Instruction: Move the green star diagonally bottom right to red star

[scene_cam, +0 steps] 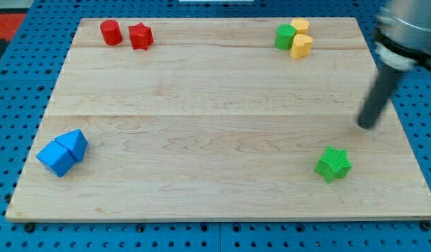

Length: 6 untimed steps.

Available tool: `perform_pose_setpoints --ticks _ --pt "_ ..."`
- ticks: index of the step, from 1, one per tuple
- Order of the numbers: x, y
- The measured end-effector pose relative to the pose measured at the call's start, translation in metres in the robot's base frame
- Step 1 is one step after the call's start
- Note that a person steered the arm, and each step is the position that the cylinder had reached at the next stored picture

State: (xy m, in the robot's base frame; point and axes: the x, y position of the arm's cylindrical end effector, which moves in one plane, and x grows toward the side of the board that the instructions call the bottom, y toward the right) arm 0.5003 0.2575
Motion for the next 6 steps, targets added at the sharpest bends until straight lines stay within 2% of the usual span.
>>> perform_pose_setpoints --ticks 1,2,3,4,5,6 --pt "0.057 -0.02" --pt "0.049 -0.084" --pt "0.013 -0.155" --pt "0.073 -0.129" --pt "0.052 -0.165" --pt "0.0 -0.197"
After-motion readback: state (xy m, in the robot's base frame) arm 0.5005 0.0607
